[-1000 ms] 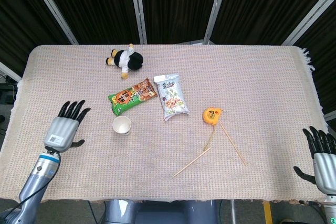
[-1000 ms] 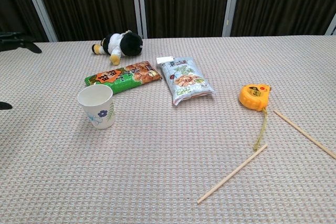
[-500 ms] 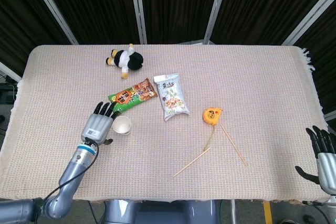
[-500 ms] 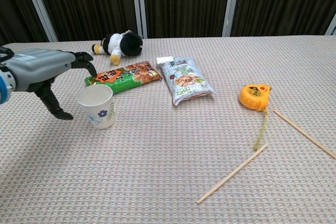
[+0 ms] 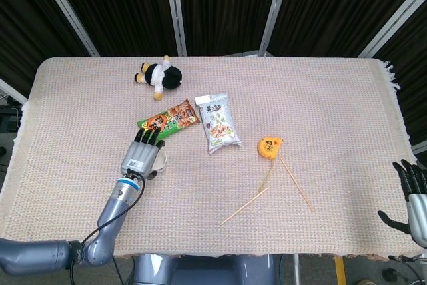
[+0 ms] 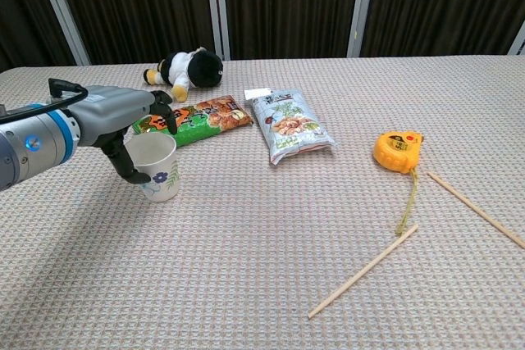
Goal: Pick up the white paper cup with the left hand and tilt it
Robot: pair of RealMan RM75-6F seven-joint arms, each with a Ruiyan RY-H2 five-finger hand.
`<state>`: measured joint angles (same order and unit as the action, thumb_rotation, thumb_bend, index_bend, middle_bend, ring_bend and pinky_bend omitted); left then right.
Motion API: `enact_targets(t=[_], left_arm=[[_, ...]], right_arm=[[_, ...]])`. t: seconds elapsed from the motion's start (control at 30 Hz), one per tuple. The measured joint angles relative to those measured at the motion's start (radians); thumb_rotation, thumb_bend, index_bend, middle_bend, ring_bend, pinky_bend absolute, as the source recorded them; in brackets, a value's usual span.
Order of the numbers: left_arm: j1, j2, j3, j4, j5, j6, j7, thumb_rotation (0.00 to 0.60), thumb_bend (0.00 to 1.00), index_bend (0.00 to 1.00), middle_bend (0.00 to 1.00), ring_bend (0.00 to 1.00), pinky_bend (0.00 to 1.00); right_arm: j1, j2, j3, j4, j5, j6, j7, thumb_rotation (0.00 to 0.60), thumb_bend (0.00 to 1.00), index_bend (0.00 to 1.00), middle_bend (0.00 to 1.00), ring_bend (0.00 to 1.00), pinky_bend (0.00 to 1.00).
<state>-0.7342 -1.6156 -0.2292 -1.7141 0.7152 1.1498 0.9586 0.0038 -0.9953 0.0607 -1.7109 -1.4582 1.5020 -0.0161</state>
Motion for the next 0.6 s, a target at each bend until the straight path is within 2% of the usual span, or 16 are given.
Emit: enact_targets(t=[0.07, 0.33, 0.6], left_arm=[[-0.002, -0.001, 0.005, 0.002, 0.001, 0.008, -0.006, 0.6, 0.23, 0.39, 0.0, 0.0, 0.0], [0.013, 0.016, 0.012, -0.016, 0.026, 0.007, -0.11, 0.6, 0.23, 0.42, 0.0, 0.0, 0.0], [0.07, 0.026, 0.019, -0.001, 0.155, -0.046, -0.446, 0.6, 0.23, 0.42, 0.0, 0.0, 0.0]], right_arm=[[0.0, 0.0, 0.0, -0.001, -0.001, 0.001, -0.001, 0.6, 0.08, 0.01, 0.0, 0.0, 0.0], [0.0, -0.004, -0.001, -0.002, 0.0, -0.001, -0.009, 0.6, 0.08, 0.01, 0.0, 0.0, 0.0], [0.003, -0.007, -0.001, 0.0, 0.001, -0.006, -0.016, 0.6, 0.08, 0.01, 0.0, 0.0, 0.0]])
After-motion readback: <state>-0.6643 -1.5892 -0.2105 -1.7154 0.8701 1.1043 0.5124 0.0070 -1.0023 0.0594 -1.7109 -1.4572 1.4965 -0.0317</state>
